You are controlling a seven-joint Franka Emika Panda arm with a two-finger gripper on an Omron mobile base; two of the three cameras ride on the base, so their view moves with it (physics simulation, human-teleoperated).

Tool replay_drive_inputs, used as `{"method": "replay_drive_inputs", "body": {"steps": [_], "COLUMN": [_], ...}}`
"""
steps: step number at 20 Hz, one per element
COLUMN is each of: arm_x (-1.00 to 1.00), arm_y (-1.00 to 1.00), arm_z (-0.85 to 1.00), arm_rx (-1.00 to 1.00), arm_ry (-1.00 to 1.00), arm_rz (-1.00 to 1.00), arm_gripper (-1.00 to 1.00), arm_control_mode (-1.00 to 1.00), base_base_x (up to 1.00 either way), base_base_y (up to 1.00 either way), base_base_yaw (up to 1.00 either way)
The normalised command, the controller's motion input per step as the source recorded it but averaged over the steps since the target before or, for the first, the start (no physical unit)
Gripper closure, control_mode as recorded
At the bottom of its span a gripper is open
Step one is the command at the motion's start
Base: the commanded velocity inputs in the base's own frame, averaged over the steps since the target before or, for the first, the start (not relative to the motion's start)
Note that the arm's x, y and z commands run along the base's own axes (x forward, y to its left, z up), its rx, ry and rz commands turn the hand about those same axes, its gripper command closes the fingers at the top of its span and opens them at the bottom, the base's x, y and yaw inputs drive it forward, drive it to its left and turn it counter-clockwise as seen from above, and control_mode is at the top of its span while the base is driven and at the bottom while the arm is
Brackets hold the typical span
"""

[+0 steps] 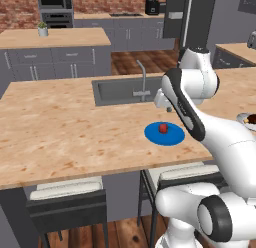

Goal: Transport the steak and bell pepper to the fridge. Place the steak on the rack containing meat and place the bell pepper on the rack containing the vegetable, ensuring meats and vegetables are on different racks.

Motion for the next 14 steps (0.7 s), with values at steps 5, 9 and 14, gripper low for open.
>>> {"method": "replay_drive_inputs", "body": {"steps": [5,9,14], "arm_x": [-0.41,-0.73,-0.21], "arm_y": [0.00,0.00,-0.20], "arm_z": [-0.08,-0.28,-0.15], "arm_rx": [0.00,0.00,0.00], "arm_ry": [0.07,0.14,0.09], "arm_rz": [0.00,0.00,0.00], "arm_gripper": [-1.00,-1.00,-1.00], "arm_control_mode": [-1.00,-1.00,-1.00], "base_base_x": [0.00,0.00,0.00], "base_base_y": [0.00,0.00,0.00], "base_base_yaw": [0.00,0.00,0.00]}}
